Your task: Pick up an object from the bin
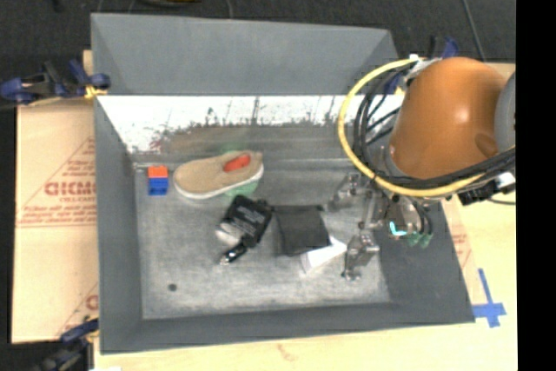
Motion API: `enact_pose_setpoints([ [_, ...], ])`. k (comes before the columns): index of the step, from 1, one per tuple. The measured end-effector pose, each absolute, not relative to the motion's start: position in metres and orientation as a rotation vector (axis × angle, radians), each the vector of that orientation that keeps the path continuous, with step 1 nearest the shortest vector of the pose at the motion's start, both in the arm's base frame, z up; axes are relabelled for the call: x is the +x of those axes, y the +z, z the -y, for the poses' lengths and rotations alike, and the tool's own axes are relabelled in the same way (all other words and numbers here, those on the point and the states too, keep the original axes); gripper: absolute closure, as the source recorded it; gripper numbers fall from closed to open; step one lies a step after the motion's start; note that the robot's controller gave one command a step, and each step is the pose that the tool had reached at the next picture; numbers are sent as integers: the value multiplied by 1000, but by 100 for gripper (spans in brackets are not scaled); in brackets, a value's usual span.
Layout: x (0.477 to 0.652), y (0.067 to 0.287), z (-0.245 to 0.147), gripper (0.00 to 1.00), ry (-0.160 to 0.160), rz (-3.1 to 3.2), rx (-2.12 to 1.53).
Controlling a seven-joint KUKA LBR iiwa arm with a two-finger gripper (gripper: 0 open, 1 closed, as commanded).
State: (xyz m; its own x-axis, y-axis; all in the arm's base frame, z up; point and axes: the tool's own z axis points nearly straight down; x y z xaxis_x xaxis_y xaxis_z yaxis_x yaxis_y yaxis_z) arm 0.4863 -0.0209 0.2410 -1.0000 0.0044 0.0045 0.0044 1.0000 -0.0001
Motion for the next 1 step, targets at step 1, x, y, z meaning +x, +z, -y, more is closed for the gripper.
enact_pose_setpoints([
  [1,488,245,21,0,1,3145,-6],
])
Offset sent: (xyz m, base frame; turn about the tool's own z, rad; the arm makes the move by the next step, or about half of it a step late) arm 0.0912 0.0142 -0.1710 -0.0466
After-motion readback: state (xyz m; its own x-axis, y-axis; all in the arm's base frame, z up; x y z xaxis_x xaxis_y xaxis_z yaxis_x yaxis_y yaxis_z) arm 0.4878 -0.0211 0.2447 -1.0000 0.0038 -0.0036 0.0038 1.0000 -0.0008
